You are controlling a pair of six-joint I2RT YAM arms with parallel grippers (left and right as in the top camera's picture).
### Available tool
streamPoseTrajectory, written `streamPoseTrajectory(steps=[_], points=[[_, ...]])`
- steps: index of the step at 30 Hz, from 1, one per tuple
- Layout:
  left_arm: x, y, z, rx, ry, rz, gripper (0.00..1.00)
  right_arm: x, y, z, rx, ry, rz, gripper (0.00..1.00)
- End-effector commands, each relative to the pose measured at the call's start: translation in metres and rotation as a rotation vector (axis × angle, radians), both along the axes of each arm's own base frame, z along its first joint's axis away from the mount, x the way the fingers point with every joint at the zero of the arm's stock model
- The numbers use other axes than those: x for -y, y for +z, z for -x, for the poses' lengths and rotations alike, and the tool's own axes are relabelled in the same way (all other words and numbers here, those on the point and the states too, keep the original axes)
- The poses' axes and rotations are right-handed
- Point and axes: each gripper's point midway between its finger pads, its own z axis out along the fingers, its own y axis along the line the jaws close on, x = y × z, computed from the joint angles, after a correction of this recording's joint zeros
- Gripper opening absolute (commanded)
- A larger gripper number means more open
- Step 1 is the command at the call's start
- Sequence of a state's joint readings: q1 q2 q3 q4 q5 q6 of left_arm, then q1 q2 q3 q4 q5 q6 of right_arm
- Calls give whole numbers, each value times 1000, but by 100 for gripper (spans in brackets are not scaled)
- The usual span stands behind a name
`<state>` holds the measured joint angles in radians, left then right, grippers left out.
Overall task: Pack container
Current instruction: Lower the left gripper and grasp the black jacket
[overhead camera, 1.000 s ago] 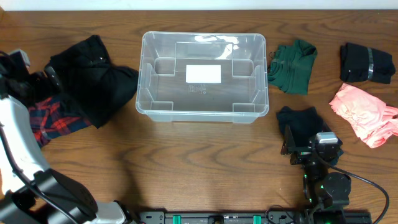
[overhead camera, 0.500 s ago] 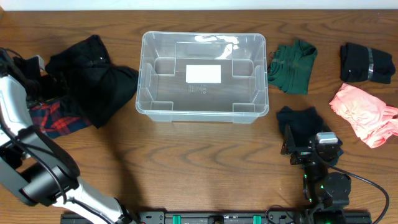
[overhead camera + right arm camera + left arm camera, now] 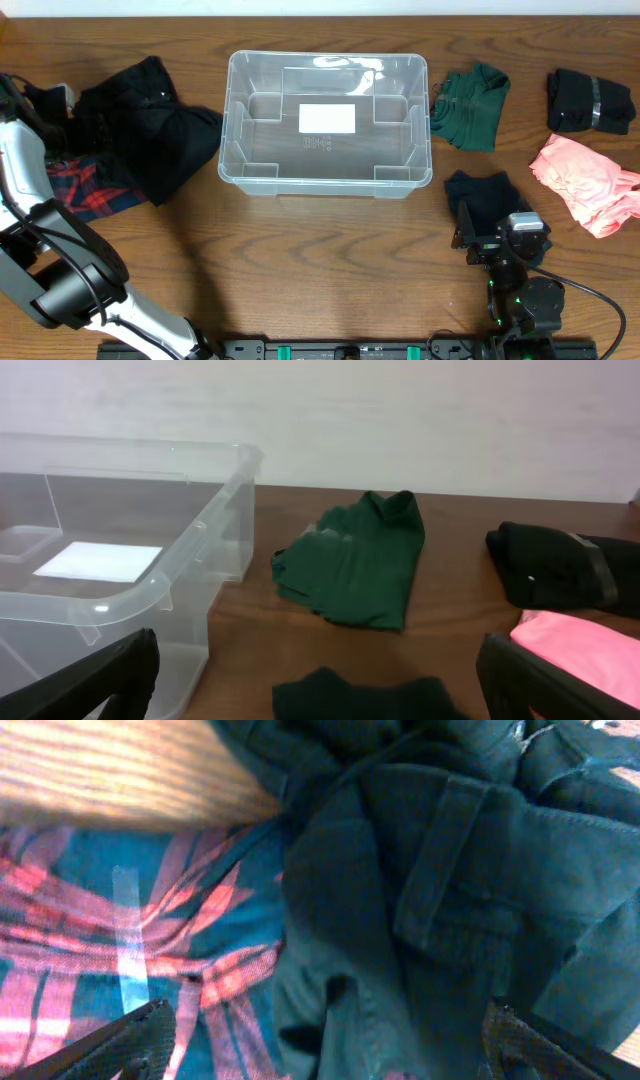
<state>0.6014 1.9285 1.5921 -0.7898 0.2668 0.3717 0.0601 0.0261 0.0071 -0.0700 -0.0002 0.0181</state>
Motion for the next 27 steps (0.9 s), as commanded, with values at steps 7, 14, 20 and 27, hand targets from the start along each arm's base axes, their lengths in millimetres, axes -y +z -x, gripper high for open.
streamPoseTrajectory(steps=[7,14,20,27], points=[[17,-10,-28,48,-96,-32,98,4,-2,0,-7,-20,-6,99],[19,-51,-30,-17,-102,11,98,4,-2,0,-7,-20,-6,99],[24,-93,-30,-79,-109,53,98,4,-2,0,-7,-20,-6,99],[35,-108,-33,-104,-135,67,95,4,-2,0,-7,-20,-6,99]])
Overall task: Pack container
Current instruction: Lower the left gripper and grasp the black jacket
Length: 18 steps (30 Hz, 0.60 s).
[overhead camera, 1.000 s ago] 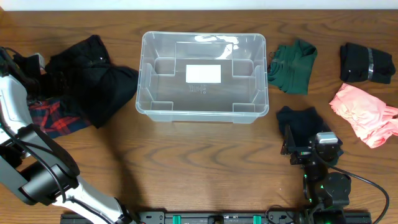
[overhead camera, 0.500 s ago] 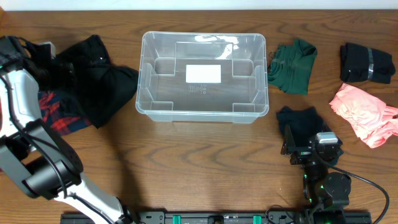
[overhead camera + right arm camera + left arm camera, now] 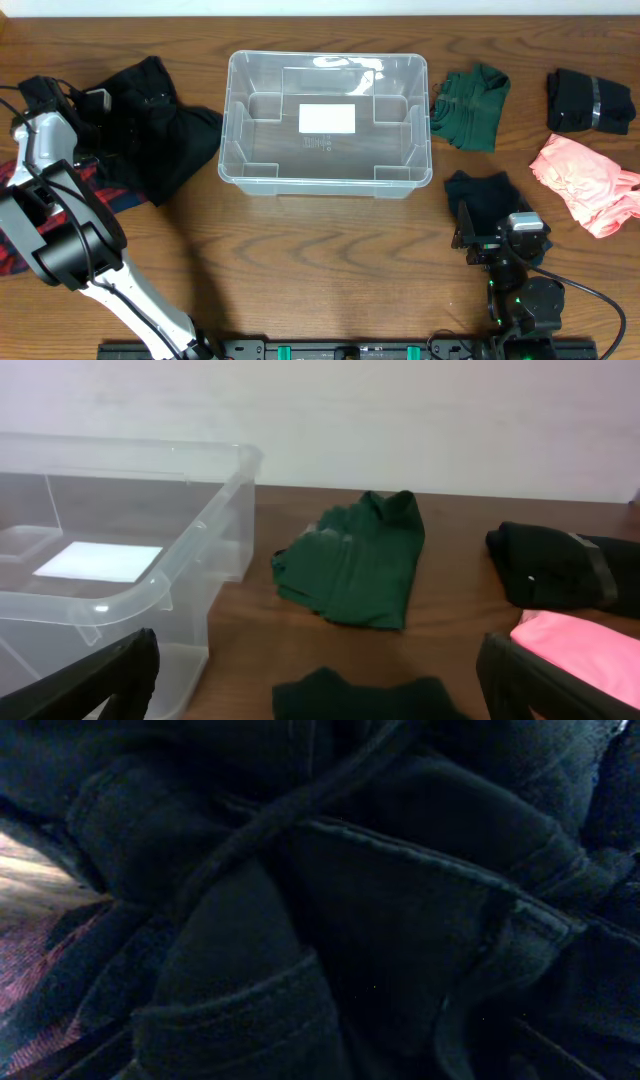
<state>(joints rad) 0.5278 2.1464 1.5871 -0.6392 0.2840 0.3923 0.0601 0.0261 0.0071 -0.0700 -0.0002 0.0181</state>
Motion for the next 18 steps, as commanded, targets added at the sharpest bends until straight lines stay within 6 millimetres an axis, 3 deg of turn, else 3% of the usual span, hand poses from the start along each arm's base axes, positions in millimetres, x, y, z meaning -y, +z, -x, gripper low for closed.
streamPoseTrajectory(steps=[1,4,8,10,18], points=[[14,-19,2,-45,-38,17,89,4,-2,0,-7,-20,-5,99],[10,-4,-5,-11,-37,-3,68,4,-2,0,-7,-20,-6,99],[8,22,-9,39,-36,-31,29,4,-2,0,-7,-20,-6,99],[7,32,-10,59,-37,-43,15,4,-2,0,-7,-20,-5,99],[6,57,-14,109,-13,-60,11,4,-2,0,-7,-20,-6,99]])
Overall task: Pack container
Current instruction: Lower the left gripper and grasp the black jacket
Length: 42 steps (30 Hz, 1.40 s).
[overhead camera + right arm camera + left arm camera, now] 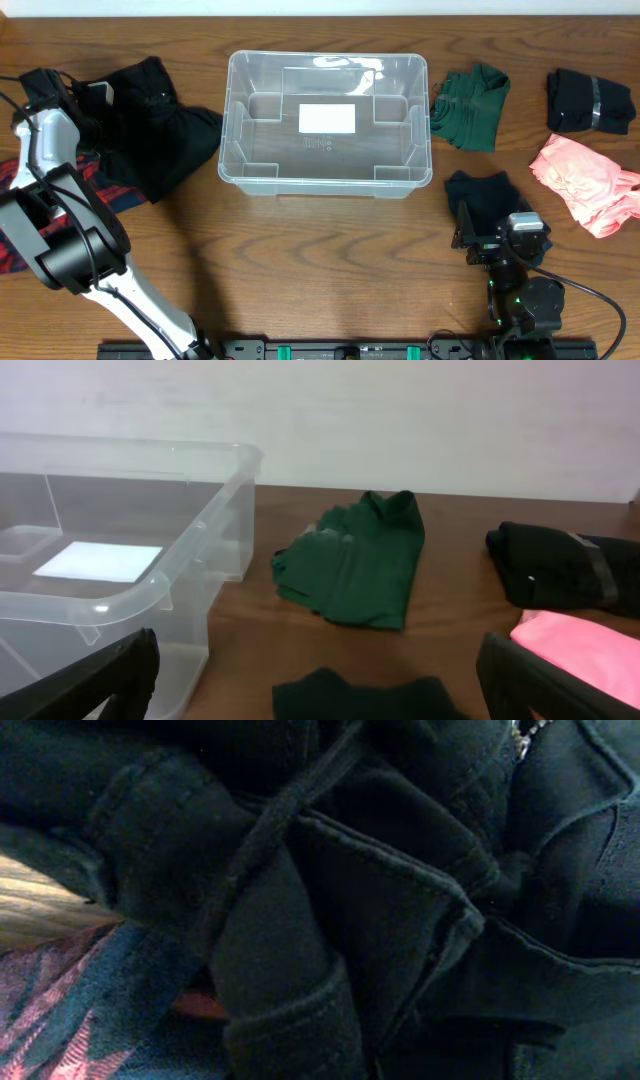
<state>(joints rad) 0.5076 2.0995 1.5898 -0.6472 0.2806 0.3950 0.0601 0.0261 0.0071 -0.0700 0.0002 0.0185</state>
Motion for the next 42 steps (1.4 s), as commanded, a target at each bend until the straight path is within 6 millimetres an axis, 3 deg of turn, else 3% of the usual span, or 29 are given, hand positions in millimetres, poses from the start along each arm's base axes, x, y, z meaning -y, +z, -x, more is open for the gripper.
streamPoseTrajectory(steps=[1,10,14,17,22,24,27,31,39,42], points=[[-2,39,-8,84,8,-40,11,4,-2,0,-7,-19,-5,99],[-5,86,-14,192,43,-80,11,4,-2,0,-7,-19,-5,99],[-5,93,-15,207,45,-87,11,4,-2,0,-7,-19,-5,99],[-5,88,-14,197,45,-82,17,4,-2,0,-7,-19,-5,99],[-4,73,-13,169,45,-67,47,4,-2,0,-7,-19,-5,99],[-4,65,-13,155,45,-60,75,4,-2,0,-7,-19,-5,99],[-5,48,-14,132,45,-48,100,4,-2,0,-7,-19,-5,99],[-10,30,-22,134,45,-51,98,4,-2,0,-7,-19,-5,99],[-17,29,-24,135,61,-79,98,4,-2,0,-7,-19,-5,99],[-30,28,-20,114,179,-108,98,4,-2,0,-7,-19,-5,99]])
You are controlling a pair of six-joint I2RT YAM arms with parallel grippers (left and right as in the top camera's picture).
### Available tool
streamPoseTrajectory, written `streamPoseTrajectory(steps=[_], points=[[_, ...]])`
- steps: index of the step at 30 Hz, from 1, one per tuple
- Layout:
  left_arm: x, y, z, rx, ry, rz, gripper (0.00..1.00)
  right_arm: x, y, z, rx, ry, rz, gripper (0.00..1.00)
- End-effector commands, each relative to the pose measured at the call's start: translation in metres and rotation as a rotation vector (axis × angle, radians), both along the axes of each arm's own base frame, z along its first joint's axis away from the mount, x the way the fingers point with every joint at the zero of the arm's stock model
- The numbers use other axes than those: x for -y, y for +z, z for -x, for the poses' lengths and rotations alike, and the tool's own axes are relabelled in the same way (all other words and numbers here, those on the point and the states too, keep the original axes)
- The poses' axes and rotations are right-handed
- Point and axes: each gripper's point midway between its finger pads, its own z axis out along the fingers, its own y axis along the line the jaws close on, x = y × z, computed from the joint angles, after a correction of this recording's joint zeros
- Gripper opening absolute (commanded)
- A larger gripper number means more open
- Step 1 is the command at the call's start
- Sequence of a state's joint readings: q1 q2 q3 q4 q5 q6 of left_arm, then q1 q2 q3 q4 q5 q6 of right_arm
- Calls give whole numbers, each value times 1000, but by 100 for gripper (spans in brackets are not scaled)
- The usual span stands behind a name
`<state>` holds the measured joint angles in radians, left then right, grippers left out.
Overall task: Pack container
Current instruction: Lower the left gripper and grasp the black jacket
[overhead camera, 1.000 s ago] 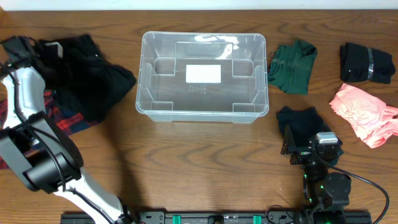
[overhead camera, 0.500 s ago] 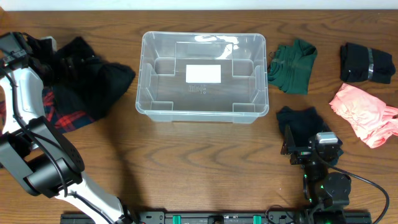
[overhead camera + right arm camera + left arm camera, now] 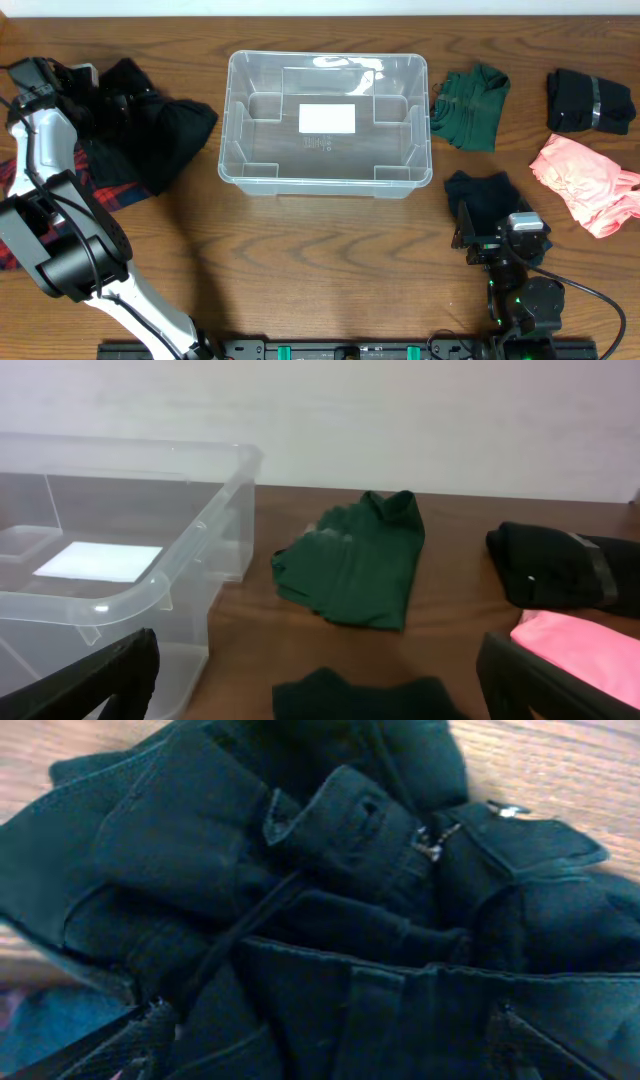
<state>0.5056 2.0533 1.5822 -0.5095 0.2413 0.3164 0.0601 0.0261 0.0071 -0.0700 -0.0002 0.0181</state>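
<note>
The clear plastic container [image 3: 232,110] stands empty at the middle of the table. A crumpled black garment [image 3: 155,125] lies left of it and fills the left wrist view [image 3: 330,910]. My left gripper [image 3: 92,88] is at the garment's upper left edge. It is open [image 3: 325,1045], its fingertips [image 3: 145,1025] wide apart with black cloth between them. My right gripper [image 3: 500,243] rests at the front right, open [image 3: 320,705], just behind a small dark garment [image 3: 360,695].
A red plaid cloth [image 3: 95,190] lies partly under the black garment. Right of the container are a green garment [image 3: 470,105], a folded black one [image 3: 588,100] and a pink one [image 3: 585,180]. The small dark garment [image 3: 485,195] lies before the right gripper.
The left wrist view has gone from pressed close into black cloth to a wider view with table wood at the top. The black garment has bunched slightly up and left. The right arm is unmoved.
The left gripper was first open over the edge where plaid cloth meets the black garment. Then, at two moments, its view was filled by dark folds close up. Now it stands farther from the cloth, open, with the garment slightly shifted. The right arm stayed put.
</note>
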Motion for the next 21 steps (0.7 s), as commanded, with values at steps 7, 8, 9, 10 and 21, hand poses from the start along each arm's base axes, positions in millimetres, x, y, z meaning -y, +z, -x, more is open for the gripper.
streamPoseTrajectory(steps=[7,8,9,10,21], points=[[-17,-2,5,9,334,76,98,4,-2,0,-7,-20,-6,99],[-17,-2,5,13,361,91,98,4,-2,0,-7,-20,-6,99],[-17,-2,5,15,384,105,98,4,-2,0,-7,-20,-6,99],[-17,-3,5,15,396,113,98,4,-2,0,-7,-20,-5,99],[-14,-41,6,-46,421,155,98,4,-2,0,-7,-20,-6,99]])
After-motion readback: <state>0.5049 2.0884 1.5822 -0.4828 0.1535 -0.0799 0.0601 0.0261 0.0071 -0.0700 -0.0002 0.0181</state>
